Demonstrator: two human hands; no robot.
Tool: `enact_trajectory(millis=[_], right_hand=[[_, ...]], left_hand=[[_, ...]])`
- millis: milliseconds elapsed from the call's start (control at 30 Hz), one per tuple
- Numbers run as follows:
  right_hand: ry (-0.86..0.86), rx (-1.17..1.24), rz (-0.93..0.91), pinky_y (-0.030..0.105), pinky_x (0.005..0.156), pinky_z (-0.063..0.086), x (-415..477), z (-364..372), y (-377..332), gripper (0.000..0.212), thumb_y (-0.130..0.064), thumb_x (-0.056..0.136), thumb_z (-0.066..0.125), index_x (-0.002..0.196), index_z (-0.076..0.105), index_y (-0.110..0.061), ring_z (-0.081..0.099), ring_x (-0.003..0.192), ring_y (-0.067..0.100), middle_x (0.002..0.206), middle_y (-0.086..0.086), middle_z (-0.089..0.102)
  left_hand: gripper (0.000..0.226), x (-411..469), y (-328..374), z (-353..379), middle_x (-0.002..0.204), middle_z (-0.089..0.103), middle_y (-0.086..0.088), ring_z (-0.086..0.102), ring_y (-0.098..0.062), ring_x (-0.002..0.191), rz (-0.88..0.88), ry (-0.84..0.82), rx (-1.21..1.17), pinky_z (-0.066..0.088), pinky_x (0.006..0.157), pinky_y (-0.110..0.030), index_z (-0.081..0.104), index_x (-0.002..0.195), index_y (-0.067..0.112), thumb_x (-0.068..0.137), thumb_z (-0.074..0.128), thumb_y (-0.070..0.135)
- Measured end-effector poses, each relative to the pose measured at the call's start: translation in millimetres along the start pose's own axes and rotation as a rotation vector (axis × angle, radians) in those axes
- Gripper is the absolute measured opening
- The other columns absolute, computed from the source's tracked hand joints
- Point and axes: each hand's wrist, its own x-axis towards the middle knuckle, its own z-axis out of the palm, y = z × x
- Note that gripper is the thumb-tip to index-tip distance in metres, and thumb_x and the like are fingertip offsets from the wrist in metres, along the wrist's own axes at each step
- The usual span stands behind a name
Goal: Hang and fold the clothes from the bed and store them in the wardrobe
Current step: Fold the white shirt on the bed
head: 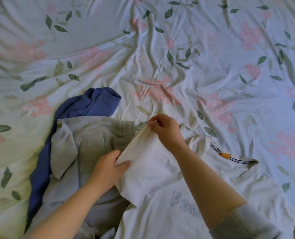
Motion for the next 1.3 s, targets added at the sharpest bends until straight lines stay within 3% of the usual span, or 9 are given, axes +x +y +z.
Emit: enact_trajectory(millis=[100,300,433,567,667,767,967,1133,1300], right_hand=[[-0.029,0.003,-0.078,0.021,0.068,0.049,17,34,-23,0.011,-0.009,0.091,0.059,0.092,0.069,-0.013,0.06,0.078,0.014,0.091,0.004,0.068],[-0.158,-0.104,-0.085,0.026,0.08,0.047,41,107,-28,0.016,-0.007,0.093,0.054,0.102,0.068,-0.008,0.06,0.092,0.021,0.098,0.004,0.066],[-0.149,-0.08,-0.011,0.019,0.079,0.049,42,119,-10,0.023,-0.01,0.095,0.055,0.115,0.065,-0.013,0.062,0.102,0.021,0.109,0.002,0.066],[-0.148,0.018,-0.026,0.002,0.068,0.044,30,109,-5,0.041,-0.015,0.096,0.058,0.136,0.05,-0.021,0.061,0.095,0.005,0.125,-0.009,0.055],[-0.03,0.048,-0.037,0.024,0.089,0.053,7,87,-2,0.036,-0.016,0.097,0.056,0.132,0.053,-0.023,0.063,0.105,0.013,0.126,-0.006,0.058],[0.147,0.084,0.137,0.044,0.094,0.054,-25,60,16,0.025,-0.015,0.096,0.053,0.121,0.059,-0.02,0.065,0.102,0.018,0.111,0.0,0.066],[0.188,0.236,0.588,0.044,0.093,0.054,-75,43,59,0.035,-0.009,0.095,0.05,0.129,0.055,-0.007,0.064,0.092,0.023,0.109,0.011,0.065],[0.116,0.148,0.565,0.045,0.101,0.049,-81,65,68,0.046,-0.013,0.095,0.046,0.141,0.048,-0.012,0.061,0.105,0.024,0.116,0.003,0.059],[0.164,0.481,0.59,0.039,0.09,0.052,-88,52,69,0.021,-0.007,0.096,0.044,0.11,0.058,-0.013,0.059,0.091,0.023,0.096,0.008,0.061]], left_hand=[[0.024,0,-12,-24,0.065,0.058,0.005,0.053,-0.009,0.058,0.009,0.044,0.045,0.036,0.052,-0.023,0.057,0.074,0.022,0.087,0.066,0.041],[0.026,-3,-43,-29,0.069,0.056,-0.006,0.049,-0.011,0.058,-0.064,0.011,0.006,0.034,0.054,-0.022,0.056,0.082,0.013,0.091,0.06,0.037],[0.025,-2,-59,-19,0.067,0.052,0.012,0.048,0.001,0.053,-0.16,-0.059,-0.052,0.034,0.05,-0.012,0.052,0.081,0.019,0.086,0.067,0.038],[0.03,-6,-68,-16,0.091,0.064,0.009,0.061,-0.005,0.081,-0.243,-0.154,-0.052,0.043,0.061,-0.018,0.056,0.096,0.027,0.078,0.074,0.042],[0.027,-13,-71,-21,0.088,0.068,0.002,0.064,-0.014,0.08,-0.279,-0.166,-0.084,0.047,0.065,-0.023,0.061,0.091,0.019,0.078,0.077,0.037],[0.02,-18,-67,-25,0.085,0.071,-0.002,0.067,-0.019,0.08,-0.286,-0.143,-0.166,0.052,0.069,-0.027,0.068,0.089,0.016,0.08,0.077,0.032],[0.03,-8,-46,-24,0.079,0.075,-0.002,0.07,-0.019,0.076,-0.376,-0.048,-0.382,0.052,0.063,-0.026,0.073,0.085,0.012,0.08,0.075,0.042],[0.028,4,-38,-18,0.086,0.074,-0.006,0.07,-0.023,0.082,-0.402,0.018,-0.438,0.057,0.073,-0.036,0.072,0.089,0.01,0.082,0.074,0.037],[0.019,-12,-18,-11,0.102,0.07,0.012,0.066,-0.007,0.093,-0.228,-0.025,-0.437,0.049,0.07,-0.02,0.063,0.112,0.026,0.093,0.062,0.023]])
